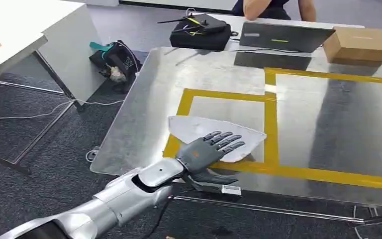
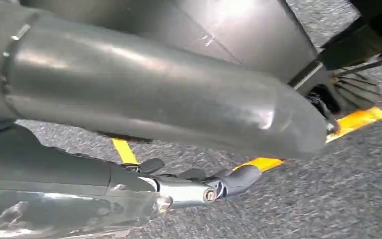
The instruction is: Take the parts from the cabinet and place them on the table.
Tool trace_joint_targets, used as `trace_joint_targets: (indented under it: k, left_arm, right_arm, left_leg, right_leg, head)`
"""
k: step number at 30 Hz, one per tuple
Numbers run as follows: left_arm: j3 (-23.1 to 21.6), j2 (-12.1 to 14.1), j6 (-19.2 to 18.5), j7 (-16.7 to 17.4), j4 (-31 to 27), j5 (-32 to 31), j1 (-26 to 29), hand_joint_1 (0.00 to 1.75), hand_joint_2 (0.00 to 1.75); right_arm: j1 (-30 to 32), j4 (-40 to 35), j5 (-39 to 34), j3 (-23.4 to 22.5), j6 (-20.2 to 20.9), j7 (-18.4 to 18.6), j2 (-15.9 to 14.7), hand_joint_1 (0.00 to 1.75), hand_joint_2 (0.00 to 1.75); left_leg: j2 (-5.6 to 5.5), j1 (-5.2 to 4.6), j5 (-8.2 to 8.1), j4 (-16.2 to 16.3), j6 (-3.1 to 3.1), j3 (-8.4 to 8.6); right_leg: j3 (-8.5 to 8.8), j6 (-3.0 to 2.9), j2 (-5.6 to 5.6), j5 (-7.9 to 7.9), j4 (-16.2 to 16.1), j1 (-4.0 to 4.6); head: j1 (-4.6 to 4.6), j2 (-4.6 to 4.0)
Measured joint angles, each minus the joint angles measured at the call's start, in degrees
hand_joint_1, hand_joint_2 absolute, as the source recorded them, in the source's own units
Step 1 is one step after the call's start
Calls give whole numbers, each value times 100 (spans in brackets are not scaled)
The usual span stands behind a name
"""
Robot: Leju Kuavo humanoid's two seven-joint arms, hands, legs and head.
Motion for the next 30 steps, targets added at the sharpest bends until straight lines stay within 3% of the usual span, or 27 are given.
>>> trace_joint_targets:
  k: [1, 2, 3, 4, 6, 7, 8, 9, 11, 12, 13, 14, 16, 17, 18, 19, 21, 22, 23, 24, 26, 27, 28, 29, 30]
  left_arm:
    - [13, 4, -2, 0, -11, 24, -1, 0, 0]
    - [39, 19, -4, 0, -33, 37, -1, 0, 0]
    - [63, 28, -9, 0, -46, 39, 0, 0, 0]
    - [94, 41, -11, 0, -63, 44, -2, 0, 0]
    - [122, 74, -24, 0, -70, 66, 2, 0, 0]
    - [125, 90, -33, 0, -74, 81, 4, 0, 0]
    - [129, 103, -35, 0, -85, 83, 9, 0, 0]
    - [131, 109, -35, 0, -94, 92, 7, 0, 0]
    - [133, 122, -39, 0, -114, 94, -1, 0, 0]
    - [133, 127, -44, 0, -116, 94, 6, 0, 0]
    - [133, 138, -52, 0, -118, 94, 10, 0, 0]
    - [135, 140, -55, 0, -120, 94, 10, 0, 0]
    - [140, 140, -57, 0, -146, 98, 1, 0, 0]
    - [144, 135, -61, 0, -177, 100, -14, 0, 0]
    - [149, 122, -70, 0, -199, 107, -28, 0, 0]
    - [160, 114, -79, 0, -216, 120, -46, 0, 0]
    - [170, 122, -109, 0, -216, 135, -30, 0, 0]
    - [175, 131, -114, 0, -216, 138, -22, 0, 0]
    - [177, 125, -120, 0, -219, 140, -25, 0, 0]
    - [177, 116, -122, 0, -221, 144, -28, 0, 0]
    - [181, 111, -125, 0, -221, 144, -27, 0, 0]
    - [184, 111, -127, 0, -221, 144, -22, 0, 0]
    - [184, 111, -129, 0, -221, 144, -15, 0, 0]
    - [184, 111, -129, 0, -221, 144, -9, 0, 0]
    - [186, 114, -129, 0, -221, 149, -5, 0, 0]
  right_arm:
    - [-14, 0, 9, 0, 2, -2, -18, 0, 0]
    - [-33, -4, 22, 0, 7, -2, -11, 0, 0]
    - [-27, -7, 39, 0, 13, -9, -21, 0, 0]
    - [-26, -9, 61, -2, 0, -2, -40, 0, 0]
    - [-25, -9, 79, -2, -2, 7, -48, 0, 0]
    - [-27, -9, 92, -2, 2, 9, -55, 0, 0]
    - [-26, -9, 101, -2, 0, 22, -57, 0, 0]
    - [-28, -9, 109, -2, -2, 22, -72, 0, 0]
    - [-33, -9, 127, -4, -2, 22, -96, 0, 0]
    - [-32, -9, 138, -2, -2, 22, -110, 0, 0]
    - [-31, -9, 142, -2, -2, 22, -125, 0, 0]
    - [-31, -9, 146, -2, -2, 22, -138, 0, 0]
    - [-41, -9, 157, -4, 0, 20, -151, 0, 0]
    - [-51, -11, 160, -4, 0, 15, -151, 0, 0]
    - [-50, -20, 166, -4, 2, 13, -158, 0, 0]
    - [-52, -22, 173, -4, 9, 11, -173, 0, 0]
    - [-52, -22, 175, -7, 20, 11, -179, 0, 0]
    - [-43, -20, 173, -7, 20, 11, -186, 0, 0]
    - [-39, -22, 175, -9, 22, 13, -188, 0, 0]
    - [-25, -22, 175, -15, 31, 13, -190, 0, 0]
    - [-33, -22, 175, -35, 31, 13, -206, 0, 0]
    - [-40, -22, 175, -37, 31, 13, -219, 0, 0]
    - [-39, -22, 175, -37, 31, 13, -223, 0, 0]
    - [-37, -22, 173, -39, 31, 13, -230, 0, 0]
    - [-37, -22, 173, -39, 31, 13, -234, 0, 0]
  left_leg:
    - [-6, 36, 5, 70, -66, -53]
    - [-29, -9, 16, 130, -144, -100]
    - [-34, -10, 19, 187, -171, -140]
    - [-33, -42, 83, 170, -192, -149]
    - [-35, -18, 181, 131, -234, -173]
    - [-17, 6, 140, 146, -253, -219]
    - [22, -2, -103, 289, -241, -292]
    - [23, -18, -445, 675, -226, -426]
    - [23, -49, -1004, 1693, -199, -748]
    - [23, -65, -1166, 2026, -169, -815]
    - [23, -88, -1213, 2087, -122, -745]
    - [23, -116, -1157, 1898, -66, -545]
    - [22, -182, -952, 989, 79, 169]
    - [24, -224, -968, 539, 140, 522]
    - [53, -249, -1012, 359, 116, 567]
    - [51, -270, -933, 356, 87, 527]
    - [39, -316, -844, 348, 137, 494]
    - [47, -285, -746, 292, 174, 468]
    - [56, -268, -679, 280, 196, 407]
    - [59, -261, -631, 280, 246, 343]
    - [60, -263, -511, 280, 261, 204]
    - [62, -268, -435, 281, 261, 110]
    - [66, -269, -370, 282, 258, 28]
    - [66, -268, -305, 282, 253, -58]
    - [66, -264, -220, 283, 236, -168]
  right_leg:
    - [280, 82, 0, 228, -545, -64]
    - [295, 158, 79, 102, -628, -33]
    - [272, -3, 136, 191, -625, -73]
    - [231, -90, 135, 206, -548, -72]
    - [140, -173, 133, 258, -457, -37]
    - [80, -273, 122, 299, -458, -38]
    - [30, -331, 110, 358, -458, -20]
    - [-26, -369, 102, 417, -473, -1]
    - [-162, -424, 63, 518, -475, 51]
    - [-230, -439, 42, 566, -475, 79]
    - [-309, -450, 32, 622, -475, 107]
    - [-384, -449, 25, 676, -475, 134]
    - [-507, -436, 27, 785, -475, 168]
    - [-537, -425, 26, 836, -474, 164]
    - [-587, -388, 23, 878, -469, 213]
    - [-593, -364, 8, 935, -500, 162]
    - [-588, -292, -6, 1041, -568, 123]
    - [-622, -258, -3, 1075, -578, 124]
    - [-668, -244, -2, 911, -516, 118]
    - [-793, -237, -3, 575, -273, 131]
    - [-999, -210, -2, -63, 593, 133]
    - [-1070, -200, -2, -228, 1020, 136]
    - [-1044, -196, -2, -206, 1202, 137]
    - [-924, -196, -2, -67, 1183, 138]
    - [-654, -197, -4, 175, 937, 137]
  head:
    - [4, 0]
    - [31, 0]
    - [81, 0]
    - [27, 0]
    - [-4, 0]
    - [-28, 0]
    - [-46, 0]
    - [-33, 0]
    - [-35, 0]
    - [-28, 0]
    - [-35, 0]
    - [-33, 0]
    - [-31, 0]
    - [-28, 0]
    - [-22, 0]
    - [-24, 0]
    - [-24, 0]
    - [-24, 0]
    - [-22, 0]
    - [13, 0]
    - [28, 0]
    - [33, 0]
    - [26, 0]
    - [33, 0]
    - [28, 0]
